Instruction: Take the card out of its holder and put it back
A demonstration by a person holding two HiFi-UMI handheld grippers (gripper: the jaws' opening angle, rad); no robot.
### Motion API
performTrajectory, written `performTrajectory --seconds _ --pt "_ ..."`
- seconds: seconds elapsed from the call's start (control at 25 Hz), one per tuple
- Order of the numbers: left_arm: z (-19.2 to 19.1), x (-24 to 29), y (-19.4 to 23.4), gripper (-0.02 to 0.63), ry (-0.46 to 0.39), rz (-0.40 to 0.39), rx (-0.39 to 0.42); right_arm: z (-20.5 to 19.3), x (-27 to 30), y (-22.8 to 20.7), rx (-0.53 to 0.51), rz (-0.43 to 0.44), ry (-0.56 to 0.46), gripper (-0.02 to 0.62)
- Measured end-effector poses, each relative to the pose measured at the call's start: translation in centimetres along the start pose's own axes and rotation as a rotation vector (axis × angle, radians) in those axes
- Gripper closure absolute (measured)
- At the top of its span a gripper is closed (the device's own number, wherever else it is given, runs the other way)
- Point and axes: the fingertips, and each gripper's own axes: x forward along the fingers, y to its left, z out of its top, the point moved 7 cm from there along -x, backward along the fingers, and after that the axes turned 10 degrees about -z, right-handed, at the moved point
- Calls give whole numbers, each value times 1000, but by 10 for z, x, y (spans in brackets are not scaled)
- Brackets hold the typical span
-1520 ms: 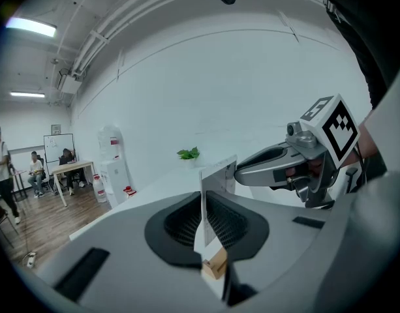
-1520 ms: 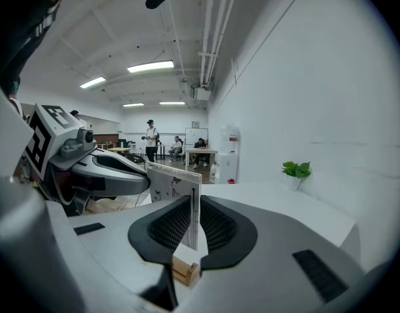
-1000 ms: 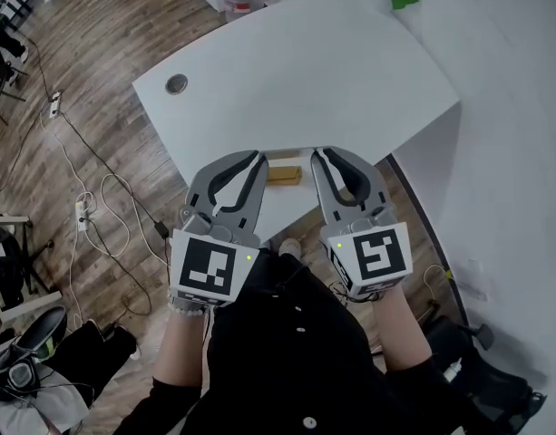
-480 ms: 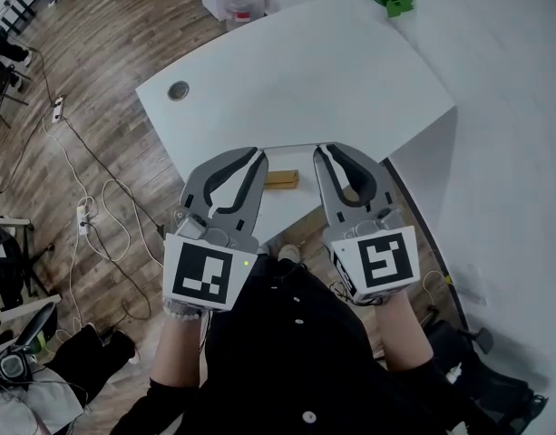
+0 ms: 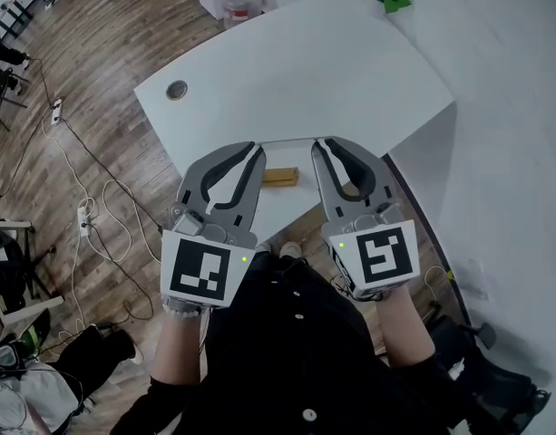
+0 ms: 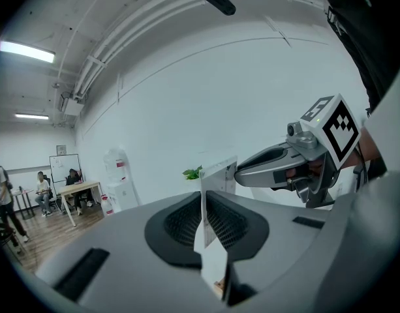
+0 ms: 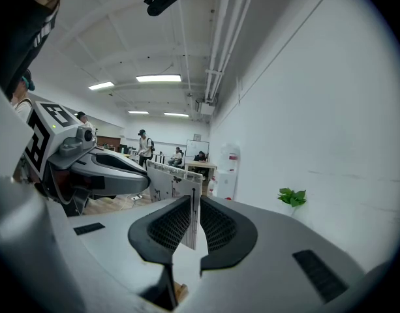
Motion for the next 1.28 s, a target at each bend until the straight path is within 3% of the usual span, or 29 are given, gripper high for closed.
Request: performTrajectory --seconds 1.28 --pt "-38 13 3 571 70 -50 -42 -38 13 8 27 26 109 520"
